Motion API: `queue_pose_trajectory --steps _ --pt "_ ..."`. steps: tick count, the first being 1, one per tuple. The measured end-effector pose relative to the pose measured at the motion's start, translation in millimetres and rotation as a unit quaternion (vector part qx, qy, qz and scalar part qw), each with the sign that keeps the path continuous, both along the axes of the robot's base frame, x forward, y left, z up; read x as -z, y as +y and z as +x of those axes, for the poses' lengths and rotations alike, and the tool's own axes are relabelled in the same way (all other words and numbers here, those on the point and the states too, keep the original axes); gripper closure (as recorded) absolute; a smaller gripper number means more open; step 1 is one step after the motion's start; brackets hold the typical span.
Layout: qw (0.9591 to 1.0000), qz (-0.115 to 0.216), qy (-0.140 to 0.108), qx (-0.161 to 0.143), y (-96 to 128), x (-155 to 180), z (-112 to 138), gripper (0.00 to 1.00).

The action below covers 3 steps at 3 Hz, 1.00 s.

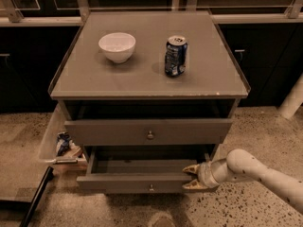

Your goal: Open middle drawer

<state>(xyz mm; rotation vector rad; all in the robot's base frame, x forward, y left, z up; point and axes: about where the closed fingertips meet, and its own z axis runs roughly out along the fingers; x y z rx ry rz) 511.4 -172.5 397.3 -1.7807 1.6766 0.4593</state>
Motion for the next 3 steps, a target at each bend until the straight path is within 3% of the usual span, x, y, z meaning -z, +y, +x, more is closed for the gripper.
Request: queue_pose_trajectory --steps 1,2,3 --pt "1.0 0.0 0.0 0.0 0.0 -0.4 0.0 0.87" --pt "1.0 0.006 -0.001 0.0 -2.9 0.2 -11.1 1.0" --pt "1.0 0.006 -0.001 0.0 -2.5 -0.5 -13.1 1.0"
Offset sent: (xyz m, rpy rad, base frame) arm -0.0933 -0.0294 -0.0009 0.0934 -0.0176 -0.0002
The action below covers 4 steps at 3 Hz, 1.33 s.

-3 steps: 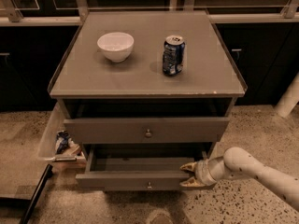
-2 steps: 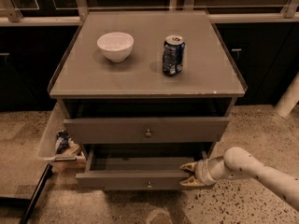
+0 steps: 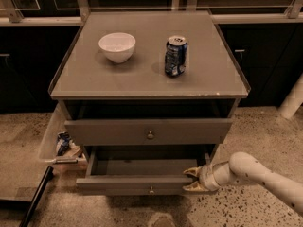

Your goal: Open middle drawer

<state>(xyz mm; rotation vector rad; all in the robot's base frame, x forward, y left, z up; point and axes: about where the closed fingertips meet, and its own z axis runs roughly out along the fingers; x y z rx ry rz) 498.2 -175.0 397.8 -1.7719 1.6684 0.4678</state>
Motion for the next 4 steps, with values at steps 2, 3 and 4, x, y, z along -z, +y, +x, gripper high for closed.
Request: queue_pose_trajectory --steps 2,3,4 --pt "1.0 0.0 0.0 0.0 0.1 0.1 0.0 0.61" --pt "1.0 0.0 0.0 0.0 0.2 0.1 -0.1 0.38" --pt "1.0 0.007 0.003 -0.004 -5.4 6.0 -14.6 0.15"
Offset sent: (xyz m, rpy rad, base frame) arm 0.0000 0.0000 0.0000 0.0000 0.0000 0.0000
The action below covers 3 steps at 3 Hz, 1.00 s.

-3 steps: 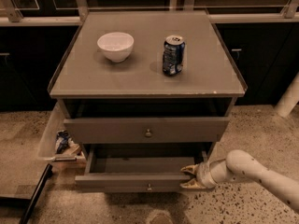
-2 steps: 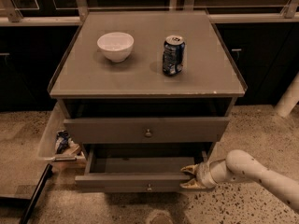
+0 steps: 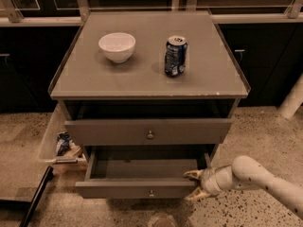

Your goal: Open middle drawer

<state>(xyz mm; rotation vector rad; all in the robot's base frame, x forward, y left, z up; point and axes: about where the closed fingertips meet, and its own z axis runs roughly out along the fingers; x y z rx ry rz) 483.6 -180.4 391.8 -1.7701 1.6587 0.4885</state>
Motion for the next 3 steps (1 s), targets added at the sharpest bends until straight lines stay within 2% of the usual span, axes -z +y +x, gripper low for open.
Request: queue_pose_trajectory --steps 1,3 --pt "0.9998 0.016 0.005 -0.005 -6.7 5.7 -23.5 0.17" --pt "0.9998 0.018 0.004 -0.003 -9.4 1.7 -29.3 0.64"
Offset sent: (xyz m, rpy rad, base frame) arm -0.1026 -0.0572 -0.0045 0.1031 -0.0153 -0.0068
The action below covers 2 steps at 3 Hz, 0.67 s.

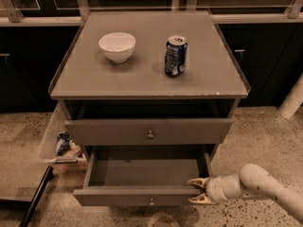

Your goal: Open middle drawer

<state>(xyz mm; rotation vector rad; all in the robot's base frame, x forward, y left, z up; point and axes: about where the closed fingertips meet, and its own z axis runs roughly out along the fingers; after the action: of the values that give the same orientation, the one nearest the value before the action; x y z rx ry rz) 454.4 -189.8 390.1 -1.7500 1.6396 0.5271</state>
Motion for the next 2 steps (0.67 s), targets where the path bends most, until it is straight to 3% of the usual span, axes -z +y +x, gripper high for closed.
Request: queue_pose_trajectory --steps 1,2 --pt "1.0 0.0 0.0 0.0 0.2 -2.8 -0.8 0.87" --pt "1.0 0.002 -0.001 0.001 -2.5 -2.6 -9.2 1.0"
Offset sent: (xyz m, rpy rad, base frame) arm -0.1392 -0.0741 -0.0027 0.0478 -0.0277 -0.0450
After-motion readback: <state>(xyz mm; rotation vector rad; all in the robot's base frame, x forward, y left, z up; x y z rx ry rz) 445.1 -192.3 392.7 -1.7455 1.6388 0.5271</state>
